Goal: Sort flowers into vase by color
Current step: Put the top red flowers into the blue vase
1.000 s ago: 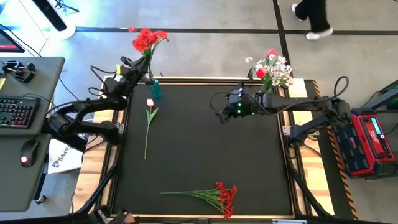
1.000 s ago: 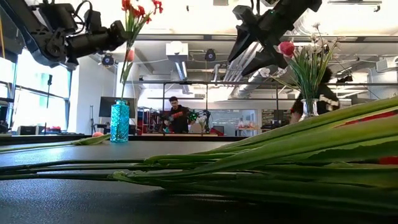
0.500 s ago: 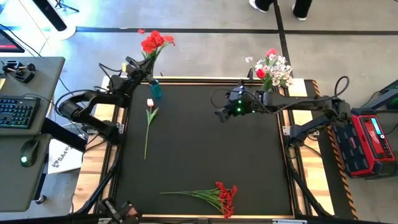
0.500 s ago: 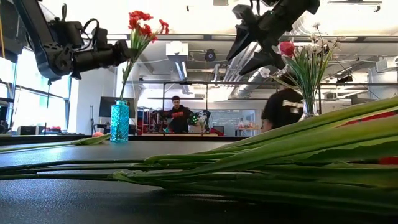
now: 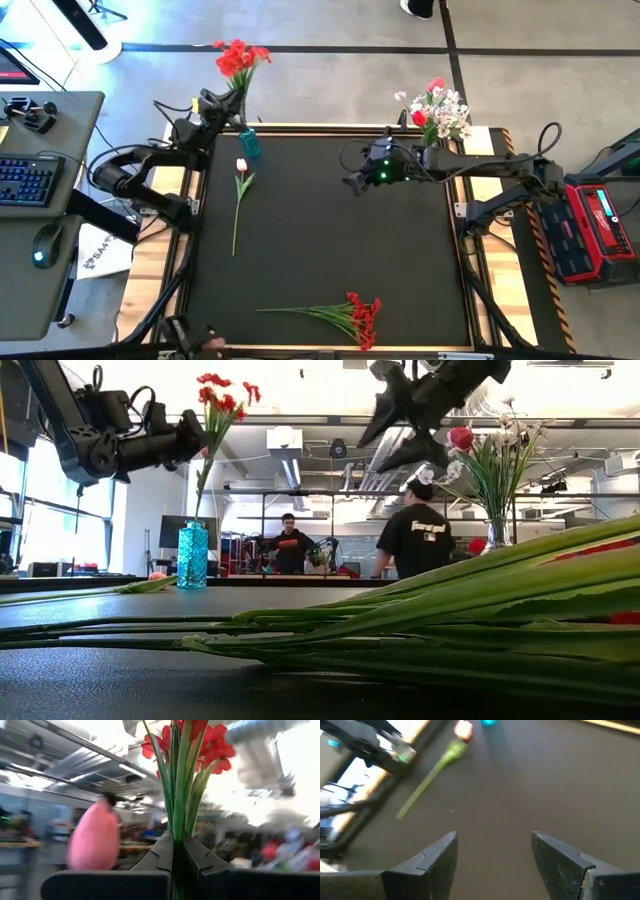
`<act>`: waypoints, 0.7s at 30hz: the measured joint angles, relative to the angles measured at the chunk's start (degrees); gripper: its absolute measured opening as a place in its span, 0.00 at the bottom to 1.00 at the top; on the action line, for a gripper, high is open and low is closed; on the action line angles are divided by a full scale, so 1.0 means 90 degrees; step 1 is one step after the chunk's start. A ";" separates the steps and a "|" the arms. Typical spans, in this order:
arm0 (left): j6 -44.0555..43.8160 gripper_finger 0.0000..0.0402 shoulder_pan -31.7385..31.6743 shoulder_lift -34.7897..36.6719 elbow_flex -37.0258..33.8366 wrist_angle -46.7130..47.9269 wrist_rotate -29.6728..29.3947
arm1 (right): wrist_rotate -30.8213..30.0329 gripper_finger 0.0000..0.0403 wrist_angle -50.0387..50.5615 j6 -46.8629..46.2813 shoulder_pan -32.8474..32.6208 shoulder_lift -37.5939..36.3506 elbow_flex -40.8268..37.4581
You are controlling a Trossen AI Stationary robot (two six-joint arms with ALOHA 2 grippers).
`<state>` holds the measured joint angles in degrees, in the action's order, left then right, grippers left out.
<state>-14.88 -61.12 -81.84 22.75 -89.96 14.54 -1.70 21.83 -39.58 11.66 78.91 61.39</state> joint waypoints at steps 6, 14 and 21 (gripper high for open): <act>-0.0568 0.00 0.0649 0.0166 0.0207 0.0005 0.0715 | 0.0094 0.59 -0.1994 0.0367 0.0000 -0.0001 0.0000; -0.1225 0.00 0.1709 0.0312 0.0240 0.0006 0.1552 | 0.0095 0.59 -0.3858 0.1258 0.0018 -0.0007 0.0040; -0.1166 0.00 0.2906 0.0315 0.0240 0.0155 0.1493 | 0.0436 0.59 -0.3838 0.1752 0.0051 0.0488 0.0796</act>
<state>-25.37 -34.97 -79.00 24.91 -88.57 27.98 2.23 -12.71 -23.81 12.12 83.31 68.54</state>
